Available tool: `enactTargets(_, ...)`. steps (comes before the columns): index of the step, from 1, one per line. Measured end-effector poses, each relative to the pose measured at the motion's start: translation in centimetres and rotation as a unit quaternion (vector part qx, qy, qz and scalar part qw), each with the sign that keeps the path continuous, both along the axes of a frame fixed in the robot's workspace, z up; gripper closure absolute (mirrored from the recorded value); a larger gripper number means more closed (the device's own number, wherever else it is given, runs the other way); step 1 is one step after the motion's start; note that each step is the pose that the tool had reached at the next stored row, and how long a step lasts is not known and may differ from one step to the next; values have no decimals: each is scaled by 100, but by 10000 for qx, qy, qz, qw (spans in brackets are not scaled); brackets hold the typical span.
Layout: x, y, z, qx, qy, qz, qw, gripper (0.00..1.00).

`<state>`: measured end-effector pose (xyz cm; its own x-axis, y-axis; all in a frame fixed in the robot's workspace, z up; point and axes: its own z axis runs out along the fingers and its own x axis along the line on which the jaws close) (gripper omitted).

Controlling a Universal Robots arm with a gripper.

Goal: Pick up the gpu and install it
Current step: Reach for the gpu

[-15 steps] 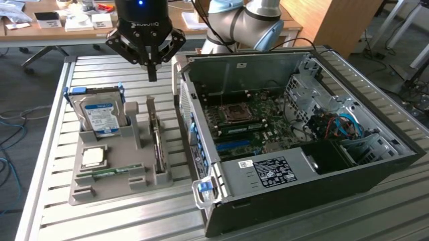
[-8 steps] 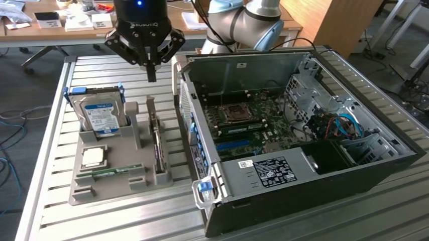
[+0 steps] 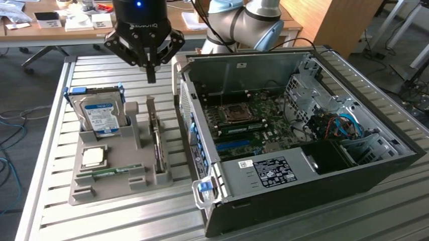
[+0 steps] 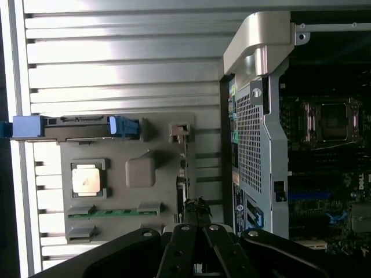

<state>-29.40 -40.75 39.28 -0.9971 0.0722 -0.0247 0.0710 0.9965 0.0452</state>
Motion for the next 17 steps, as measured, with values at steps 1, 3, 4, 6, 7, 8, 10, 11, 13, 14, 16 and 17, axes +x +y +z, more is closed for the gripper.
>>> enactTargets(1,-1,-5,0,0,0,0,10000,89)
enactTargets(3,-4,-17,0,0,0,0,10000,89)
enactTargets(4,-5,-23,0,0,0,0,10000,89)
enactTargets(6,-8,-34,0,0,0,0,10000,89)
enactTargets(7,-9,-40,0,0,0,0,10000,89)
enactTargets(8,-11,-45,-1,0,0,0,10000,89)
enactTargets(10,-13,-56,0,0,0,0,10000,89)
enactTargets(11,-15,-62,0,0,0,0,10000,89)
enactTargets(13,-17,-73,-1,0,0,0,10000,89)
enactTargets(14,-18,-79,-1,0,0,0,10000,89)
enactTargets(16,-21,-90,-1,0,0,0,10000,89)
enactTargets(17,-22,-96,-1,0,0,0,10000,89)
